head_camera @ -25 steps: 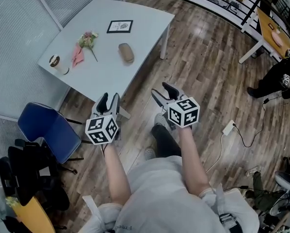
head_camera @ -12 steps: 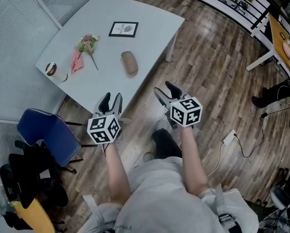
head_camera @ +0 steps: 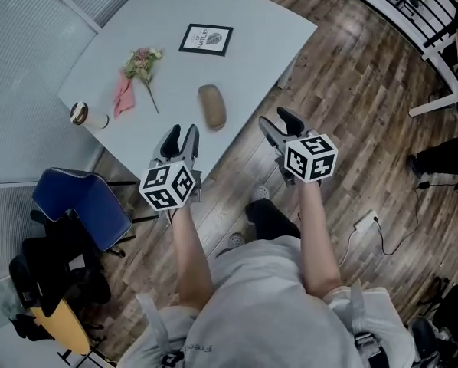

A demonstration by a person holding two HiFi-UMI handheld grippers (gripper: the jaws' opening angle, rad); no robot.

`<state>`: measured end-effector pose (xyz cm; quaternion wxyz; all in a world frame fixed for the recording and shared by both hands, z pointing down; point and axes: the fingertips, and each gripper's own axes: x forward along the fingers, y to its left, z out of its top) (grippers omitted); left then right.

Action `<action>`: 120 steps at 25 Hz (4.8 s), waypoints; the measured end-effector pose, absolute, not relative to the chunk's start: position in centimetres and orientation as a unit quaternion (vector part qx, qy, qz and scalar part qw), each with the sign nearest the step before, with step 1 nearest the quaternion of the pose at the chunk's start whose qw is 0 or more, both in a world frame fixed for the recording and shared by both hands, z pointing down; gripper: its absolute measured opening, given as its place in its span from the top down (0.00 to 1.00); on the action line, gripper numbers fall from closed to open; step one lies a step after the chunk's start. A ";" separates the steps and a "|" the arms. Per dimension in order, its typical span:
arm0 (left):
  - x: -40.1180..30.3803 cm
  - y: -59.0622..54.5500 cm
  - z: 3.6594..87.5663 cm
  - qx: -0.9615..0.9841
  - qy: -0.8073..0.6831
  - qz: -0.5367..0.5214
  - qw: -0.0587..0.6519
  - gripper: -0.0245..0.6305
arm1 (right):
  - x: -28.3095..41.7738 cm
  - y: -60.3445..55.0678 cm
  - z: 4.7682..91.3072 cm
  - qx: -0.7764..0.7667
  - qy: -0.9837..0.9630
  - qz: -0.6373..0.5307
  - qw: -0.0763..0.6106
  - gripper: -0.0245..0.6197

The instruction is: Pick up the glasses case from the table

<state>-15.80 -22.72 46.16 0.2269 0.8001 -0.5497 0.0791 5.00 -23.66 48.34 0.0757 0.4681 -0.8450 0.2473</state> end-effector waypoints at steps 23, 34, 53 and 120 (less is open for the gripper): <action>-14.4 -27.9 49.1 0.770 -0.575 0.123 0.248 0.70 | 7.6 -30.0 49.3 0.451 -0.848 0.272 0.055 0.62; -14.5 -32.6 52.7 0.767 -0.566 0.105 0.283 0.70 | 7.5 -33.7 52.6 0.466 -0.833 0.291 0.073 0.62; -16.0 -37.0 65.9 0.723 -0.533 0.156 0.412 0.64 | 4.3 -39.6 59.0 0.467 -0.813 0.328 0.112 0.62; -5.8 -33.6 63.3 0.809 -0.446 0.288 0.255 0.54 | 6.5 -30.9 57.7 0.457 -0.814 0.345 0.096 0.70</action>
